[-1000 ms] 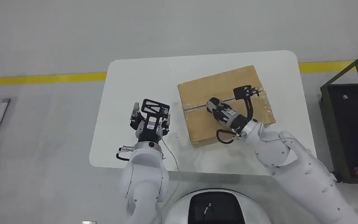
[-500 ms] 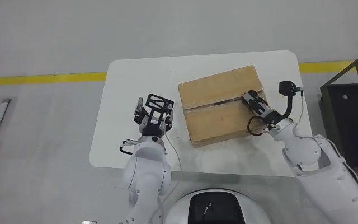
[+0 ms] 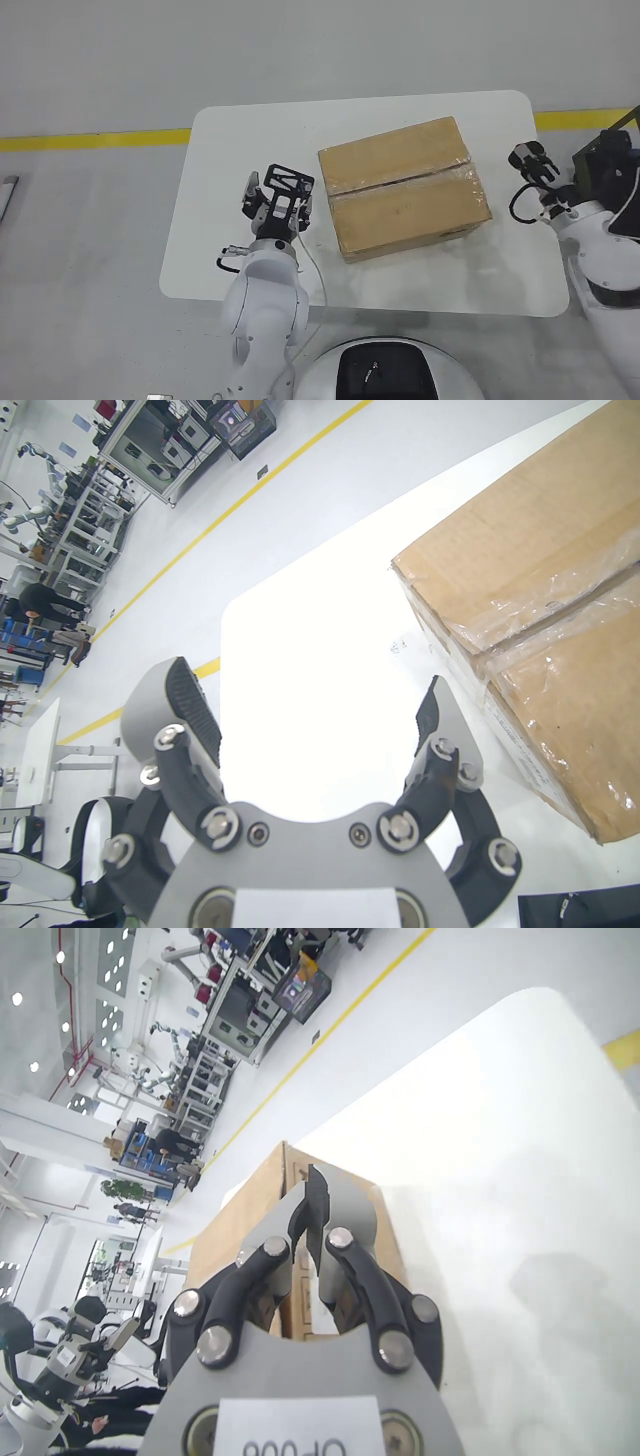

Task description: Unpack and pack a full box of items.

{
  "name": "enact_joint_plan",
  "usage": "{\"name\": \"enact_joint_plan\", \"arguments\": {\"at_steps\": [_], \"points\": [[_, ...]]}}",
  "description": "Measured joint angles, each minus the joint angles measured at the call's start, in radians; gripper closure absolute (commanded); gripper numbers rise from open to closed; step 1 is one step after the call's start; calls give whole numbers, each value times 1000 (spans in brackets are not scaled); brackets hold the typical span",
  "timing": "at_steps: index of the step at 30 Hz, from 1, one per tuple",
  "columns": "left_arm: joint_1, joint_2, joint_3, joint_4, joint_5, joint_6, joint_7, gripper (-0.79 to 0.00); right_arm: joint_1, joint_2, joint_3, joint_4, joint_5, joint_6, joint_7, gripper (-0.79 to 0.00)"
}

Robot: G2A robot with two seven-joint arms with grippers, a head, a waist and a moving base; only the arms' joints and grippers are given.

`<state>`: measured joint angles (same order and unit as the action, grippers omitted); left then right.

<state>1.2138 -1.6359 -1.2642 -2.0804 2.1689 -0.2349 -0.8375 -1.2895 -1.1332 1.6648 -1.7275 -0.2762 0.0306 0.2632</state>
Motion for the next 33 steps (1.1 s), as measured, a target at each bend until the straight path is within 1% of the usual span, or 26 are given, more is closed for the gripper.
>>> {"name": "enact_joint_plan", "arguments": {"at_steps": [4,8,10,13,15,17,19,22,25,27,28,30,32,33], "points": [[5,1,-1,-9,5,2,-5,-785,-13,-3,-24,53,-20,-49,-26,0],[12,3,-2,-19,10,4,-9,-785,-17,-14,-109,84,-28,-98,-44,0],[14,3,-2,-22,12,4,-11,-785,-18,-18,-140,91,-42,-102,-57,0],[15,4,-2,-26,16,4,-13,-785,-27,-24,-145,88,-49,-81,-127,0],[17,5,-2,-28,17,5,-14,-785,-43,-26,-118,65,-30,-67,-197,0],[21,5,-1,-30,19,6,-17,-785,-56,-26,-87,22,-29,-72,-238,0],[27,6,-2,-30,19,8,-18,-785,-58,-24,-70,-27,-43,-92,-239,0],[36,7,-3,-34,21,10,-18,-785,-41,-22,-81,-117,-79,-123,-188,0],[39,8,-9,-41,22,13,-18,-785,-3,-22,-146,-204,-162,-138,-123,0],[37,9,-15,-46,22,18,-17,-785,33,-24,-222,-231,-230,-144,-71,0],[36,9,-17,-47,21,21,-16,-785,53,-25,-259,-230,-275,-147,-48,0],[34,10,-22,-49,21,27,-13,-785,105,-30,-357,-207,-432,-154,-19,0],[34,10,-26,-50,20,31,-11,-785,157,-40,-453,-159,-583,-139,-27,0],[35,10,-28,-51,20,34,-11,-785,178,-45,-489,-134,-631,-127,-38,0]]}}
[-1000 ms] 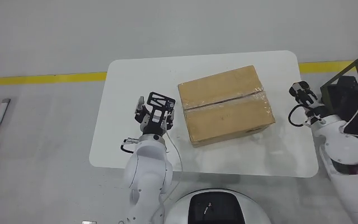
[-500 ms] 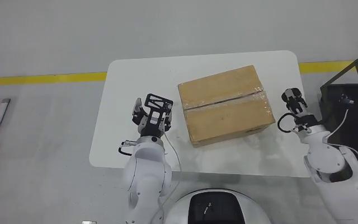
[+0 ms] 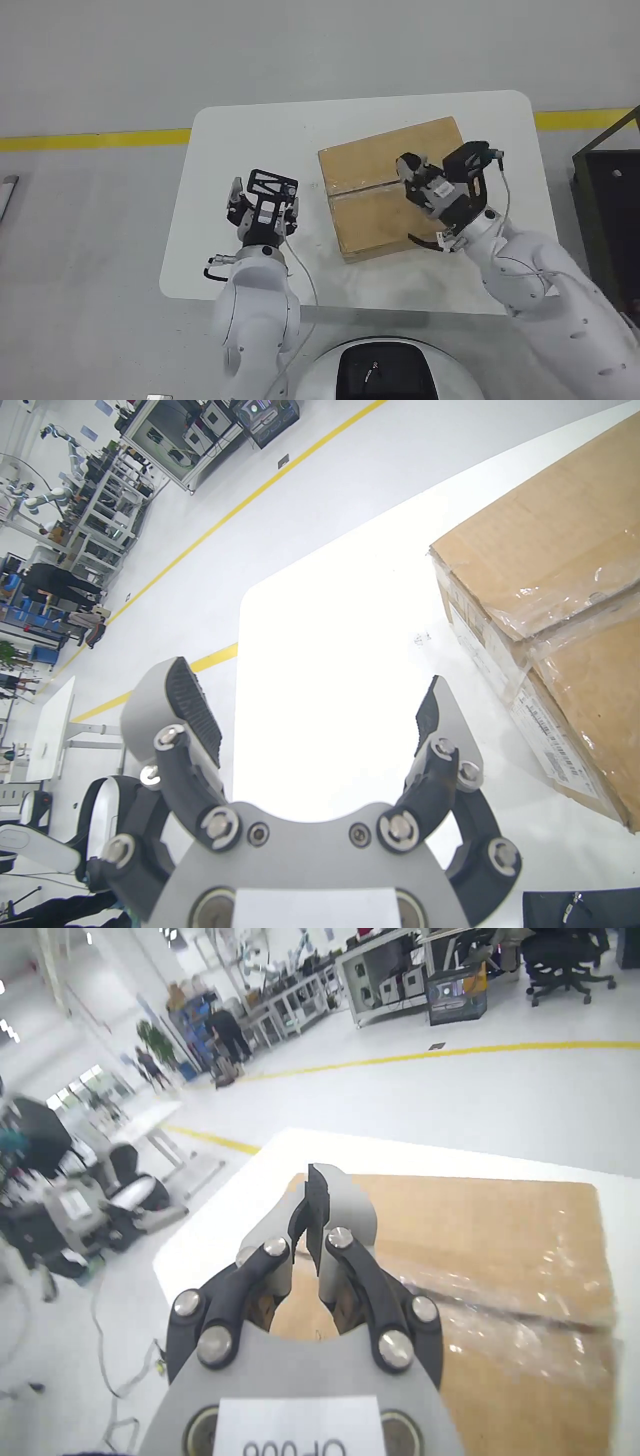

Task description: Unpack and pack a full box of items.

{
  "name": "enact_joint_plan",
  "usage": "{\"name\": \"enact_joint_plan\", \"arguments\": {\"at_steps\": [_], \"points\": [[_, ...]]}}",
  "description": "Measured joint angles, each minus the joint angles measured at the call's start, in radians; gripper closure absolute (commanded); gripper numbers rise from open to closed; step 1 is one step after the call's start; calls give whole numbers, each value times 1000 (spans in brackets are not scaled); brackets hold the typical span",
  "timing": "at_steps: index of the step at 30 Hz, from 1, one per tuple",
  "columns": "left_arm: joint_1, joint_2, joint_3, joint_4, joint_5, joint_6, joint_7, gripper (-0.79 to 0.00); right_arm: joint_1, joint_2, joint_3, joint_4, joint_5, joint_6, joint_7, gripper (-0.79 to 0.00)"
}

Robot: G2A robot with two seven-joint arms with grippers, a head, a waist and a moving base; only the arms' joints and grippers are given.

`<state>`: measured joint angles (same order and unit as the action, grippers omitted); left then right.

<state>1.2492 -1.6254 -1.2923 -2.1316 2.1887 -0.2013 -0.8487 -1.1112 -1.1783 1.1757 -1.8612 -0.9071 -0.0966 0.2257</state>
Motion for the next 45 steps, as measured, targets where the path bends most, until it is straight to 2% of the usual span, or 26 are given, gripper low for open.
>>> {"name": "enact_joint_plan", "arguments": {"at_steps": [5,10,19,29,35,45], "points": [[10,2,-11,-7,-4,11,-1,-785,86,-28,-136,141,-133,82,3,0],[15,3,-16,-6,-7,13,1,-785,106,-39,-149,196,-166,144,18,0],[-5,5,-13,15,-16,-1,5,-785,59,-27,-29,161,-170,167,61,0],[-31,7,-10,36,-24,-14,4,-785,-65,0,166,102,-174,143,74,0],[-40,7,-2,46,-24,-18,2,-785,-98,8,273,102,-131,145,71,0],[-49,8,10,56,-22,-16,-4,-785,-138,5,330,14,7,80,15,0]]}}
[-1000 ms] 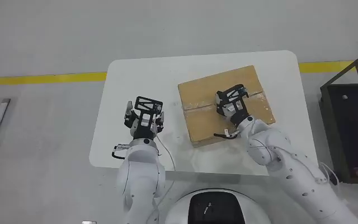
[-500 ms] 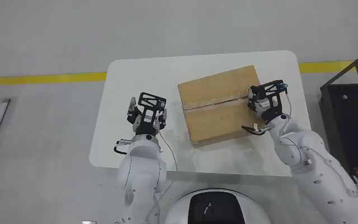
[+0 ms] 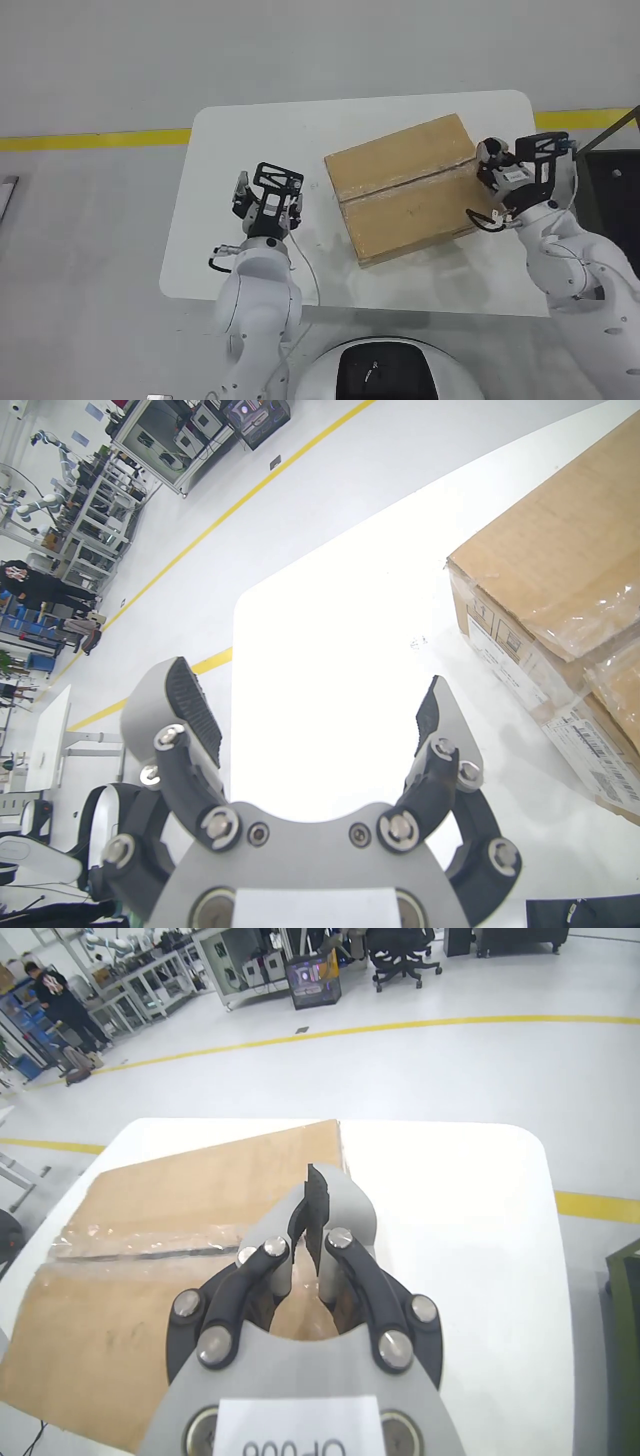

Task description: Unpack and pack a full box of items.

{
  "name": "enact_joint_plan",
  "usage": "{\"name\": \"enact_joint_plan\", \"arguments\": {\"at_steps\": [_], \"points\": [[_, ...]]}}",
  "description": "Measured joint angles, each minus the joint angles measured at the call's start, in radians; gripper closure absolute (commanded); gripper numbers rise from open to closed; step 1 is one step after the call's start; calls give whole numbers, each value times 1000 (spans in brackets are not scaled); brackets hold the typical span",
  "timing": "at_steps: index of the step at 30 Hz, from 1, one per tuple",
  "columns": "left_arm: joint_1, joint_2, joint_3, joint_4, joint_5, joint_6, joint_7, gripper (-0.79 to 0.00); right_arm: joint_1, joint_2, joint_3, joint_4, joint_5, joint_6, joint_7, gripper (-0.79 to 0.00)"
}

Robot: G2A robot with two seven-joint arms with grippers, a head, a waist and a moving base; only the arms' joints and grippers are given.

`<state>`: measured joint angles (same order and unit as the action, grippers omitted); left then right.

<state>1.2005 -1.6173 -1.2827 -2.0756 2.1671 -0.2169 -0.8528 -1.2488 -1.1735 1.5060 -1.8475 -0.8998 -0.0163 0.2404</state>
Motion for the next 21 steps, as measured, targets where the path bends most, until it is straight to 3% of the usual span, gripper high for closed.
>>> {"name": "enact_joint_plan", "arguments": {"at_steps": [4,8,12,21], "points": [[1,0,2,-2,1,5,-1,-785,-18,-2,61,-6,31,47,-79,0],[8,1,0,-13,1,19,-1,-785,-31,-2,101,78,33,91,-103,0],[13,1,-3,-31,-3,35,8,-785,-48,-6,48,132,41,31,-73,0],[1,2,-11,-78,-17,52,24,-785,-87,-24,-127,100,27,-52,-74,0]]}}
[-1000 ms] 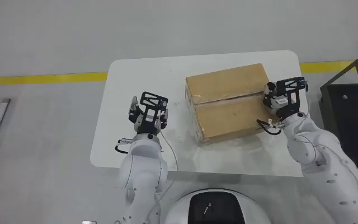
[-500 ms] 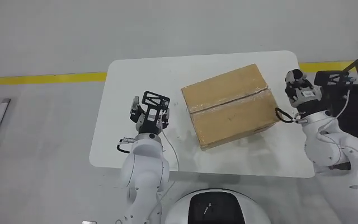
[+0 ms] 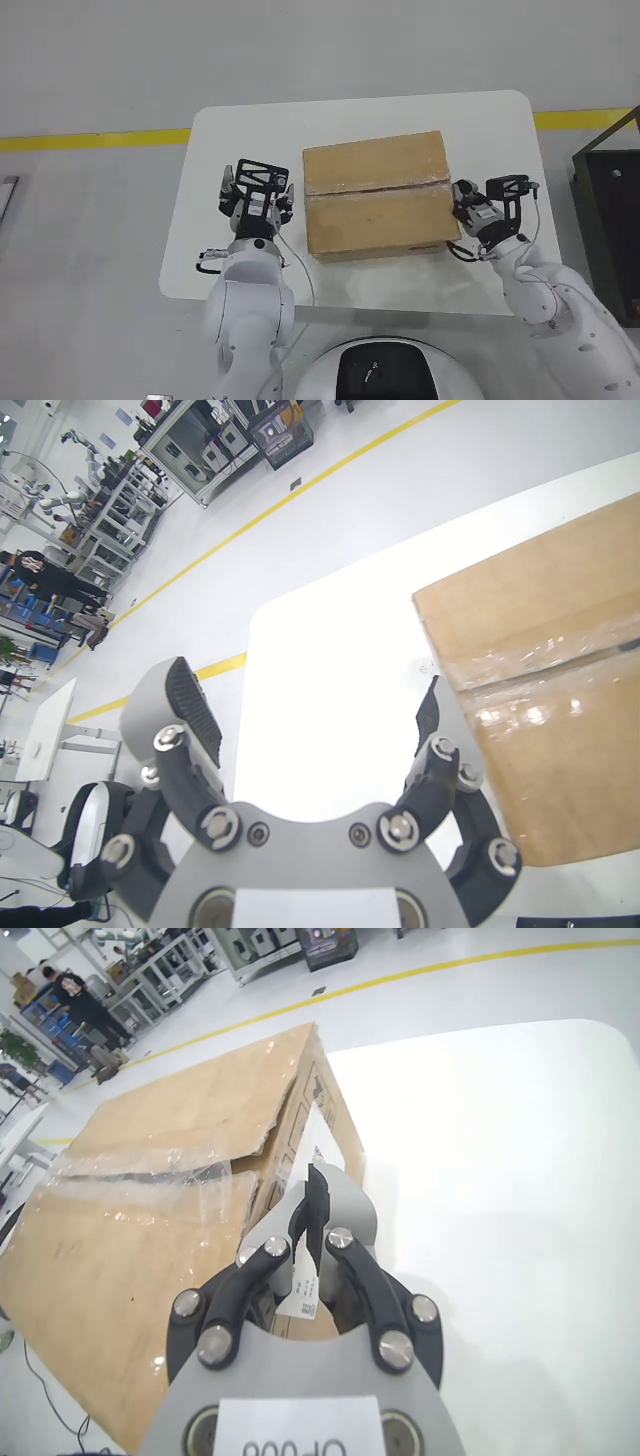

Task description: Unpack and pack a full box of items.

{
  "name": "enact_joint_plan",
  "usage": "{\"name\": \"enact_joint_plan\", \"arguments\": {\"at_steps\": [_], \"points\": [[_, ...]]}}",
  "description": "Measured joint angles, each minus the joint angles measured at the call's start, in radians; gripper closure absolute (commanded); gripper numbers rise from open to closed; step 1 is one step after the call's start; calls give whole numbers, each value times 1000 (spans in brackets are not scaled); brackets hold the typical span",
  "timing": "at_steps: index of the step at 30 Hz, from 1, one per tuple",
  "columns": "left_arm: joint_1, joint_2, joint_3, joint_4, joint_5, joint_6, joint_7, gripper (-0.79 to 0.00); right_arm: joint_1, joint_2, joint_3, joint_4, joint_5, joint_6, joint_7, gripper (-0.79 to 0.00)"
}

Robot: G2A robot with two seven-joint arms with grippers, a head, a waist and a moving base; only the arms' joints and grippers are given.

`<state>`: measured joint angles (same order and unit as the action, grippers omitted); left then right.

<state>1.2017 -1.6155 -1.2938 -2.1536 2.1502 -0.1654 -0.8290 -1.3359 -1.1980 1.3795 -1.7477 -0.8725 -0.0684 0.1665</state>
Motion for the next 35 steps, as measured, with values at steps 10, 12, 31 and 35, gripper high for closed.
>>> {"name": "enact_joint_plan", "arguments": {"at_steps": [10,12,31,35], "points": [[34,5,3,-76,-8,19,84,-785,14,2,20,-129,-150,29,-57,0],[47,7,12,-99,24,21,105,-785,-19,9,70,-218,-174,13,-24,0],[154,18,44,-121,82,17,190,-784,-376,35,417,-541,-205,-107,134,-312],[154,18,44,-121,82,17,190,-785,-376,35,417,-541,-205,-107,134,-546]]}}
